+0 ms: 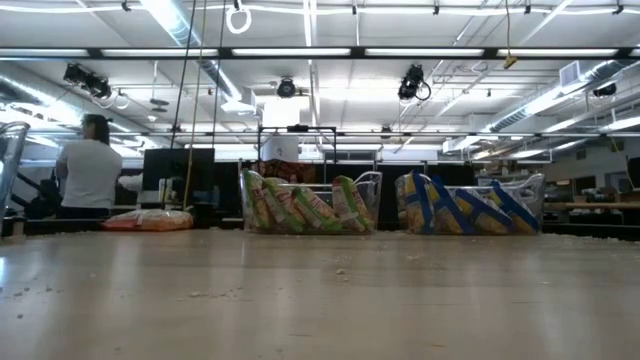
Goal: Sort Maruchan noodles
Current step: Put the orange noodle pack into the bottom transparent bin
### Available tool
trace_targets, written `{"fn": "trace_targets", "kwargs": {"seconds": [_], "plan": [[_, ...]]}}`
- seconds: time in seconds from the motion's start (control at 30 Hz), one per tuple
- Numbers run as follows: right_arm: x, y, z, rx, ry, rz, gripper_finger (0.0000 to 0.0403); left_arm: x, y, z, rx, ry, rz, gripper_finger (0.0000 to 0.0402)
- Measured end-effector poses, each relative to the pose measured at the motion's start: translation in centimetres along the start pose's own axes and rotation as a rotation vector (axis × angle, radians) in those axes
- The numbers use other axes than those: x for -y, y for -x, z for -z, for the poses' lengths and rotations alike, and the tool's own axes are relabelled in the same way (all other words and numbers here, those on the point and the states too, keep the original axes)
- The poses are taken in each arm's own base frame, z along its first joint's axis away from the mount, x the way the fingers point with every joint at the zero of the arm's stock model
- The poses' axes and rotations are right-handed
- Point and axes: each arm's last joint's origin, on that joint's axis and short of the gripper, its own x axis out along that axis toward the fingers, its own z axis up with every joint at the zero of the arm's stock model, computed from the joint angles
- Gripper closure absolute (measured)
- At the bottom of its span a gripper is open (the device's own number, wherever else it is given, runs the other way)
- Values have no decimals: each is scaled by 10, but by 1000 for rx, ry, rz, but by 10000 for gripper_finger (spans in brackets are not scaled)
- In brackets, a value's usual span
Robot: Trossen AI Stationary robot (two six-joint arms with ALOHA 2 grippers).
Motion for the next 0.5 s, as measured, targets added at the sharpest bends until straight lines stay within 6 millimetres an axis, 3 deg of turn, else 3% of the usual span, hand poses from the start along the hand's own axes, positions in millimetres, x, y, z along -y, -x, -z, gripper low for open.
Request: {"fn": "trace_targets", "kwargs": {"seconds": [0.17, 0.33, 0.5], "plan": [[0, 0, 1, -6, 5, 1, 183, 9, 2, 5, -106, 31, 63, 389], [-1, 1, 3, -25, 17, 3, 183, 21, 12, 14, -191, -64, 116, 395], [-3, 2, 5, -38, 77, -2, 183, 24, 22, 16, -154, -99, 65, 396]]}}
